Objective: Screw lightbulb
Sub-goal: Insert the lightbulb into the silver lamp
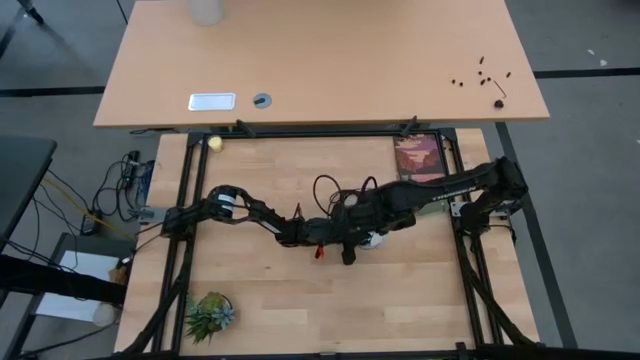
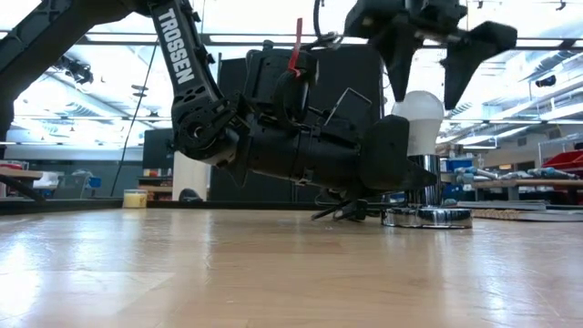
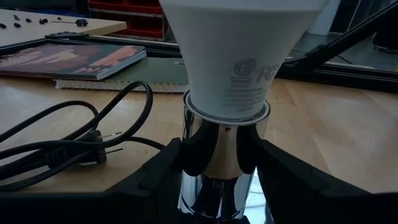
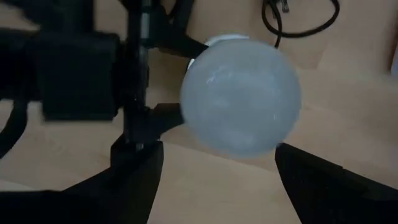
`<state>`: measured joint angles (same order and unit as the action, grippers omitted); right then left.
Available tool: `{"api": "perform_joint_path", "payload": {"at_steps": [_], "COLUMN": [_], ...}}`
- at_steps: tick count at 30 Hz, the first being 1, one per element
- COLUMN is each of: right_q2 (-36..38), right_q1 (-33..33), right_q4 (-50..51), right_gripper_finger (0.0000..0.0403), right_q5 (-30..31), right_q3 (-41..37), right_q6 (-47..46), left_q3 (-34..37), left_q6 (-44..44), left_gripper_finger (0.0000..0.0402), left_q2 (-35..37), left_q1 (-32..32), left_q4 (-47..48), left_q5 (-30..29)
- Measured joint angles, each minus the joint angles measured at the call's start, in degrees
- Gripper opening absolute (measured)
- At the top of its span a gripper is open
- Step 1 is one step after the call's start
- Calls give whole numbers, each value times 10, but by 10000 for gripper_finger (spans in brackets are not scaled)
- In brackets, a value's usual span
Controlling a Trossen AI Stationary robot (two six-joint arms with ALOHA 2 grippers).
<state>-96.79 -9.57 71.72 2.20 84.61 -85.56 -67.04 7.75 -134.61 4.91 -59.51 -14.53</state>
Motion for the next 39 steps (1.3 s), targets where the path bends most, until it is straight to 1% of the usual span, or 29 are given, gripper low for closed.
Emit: {"api": "perform_joint_path", "payload": {"at_steps": [4,7,9,11,13,15,18,20,22,24,26,28,30,34,36,39], "right_q2": [1,1,1,1,1,1,1,1,1,1,1,1,1,1,1,1], "right_q1": [-56,-110,-147,-187,-229,-271,-326,-351,-366,-374,-378,-378,-378,-377,-377,-376], "right_q4": [12,33,59,85,96,97,96,97,96,89,60,11,-54,-201,-243,-258], "right_gripper_finger": [318,316,315,314,312,311,311,311,311,311,311,311,310,309,309,309], "right_q5": [74,147,179,202,238,299,414,459,477,475,474,470,483,538,552,573], "right_q3": [10,6,-2,-12,-27,-47,-90,-124,-158,-193,-231,-268,-303,-361,-384,-402], "right_q6": [4,0,-27,-69,-110,-148,-212,-252,-278,-291,-295,-287,-251,-137,-100,-82], "left_q3": [0,0,0,0,0,0,0,0,1,1,1,2,2,1,0,0], "left_q6": [-3,-19,-27,-29,-31,-41,-53,-57,-60,-67,-74,-75,-75,-86,-93,-92], "left_gripper_finger": [194,194,194,194,194,194,194,194,194,194,194,194,194,194,194,194], "left_q2": [1,1,1,1,1,1,0,0,0,0,-1,-1,-1,-1,-1,-1], "left_q1": [0,1,1,1,1,1,1,1,1,1,1,1,0,0,0,0], "left_q4": [6,8,8,8,8,8,8,7,5,4,-1,-5,-6,1,8,9], "left_q5": [1,1,2,2,2,2,2,2,2,2,3,10,24,34,38,43]}}
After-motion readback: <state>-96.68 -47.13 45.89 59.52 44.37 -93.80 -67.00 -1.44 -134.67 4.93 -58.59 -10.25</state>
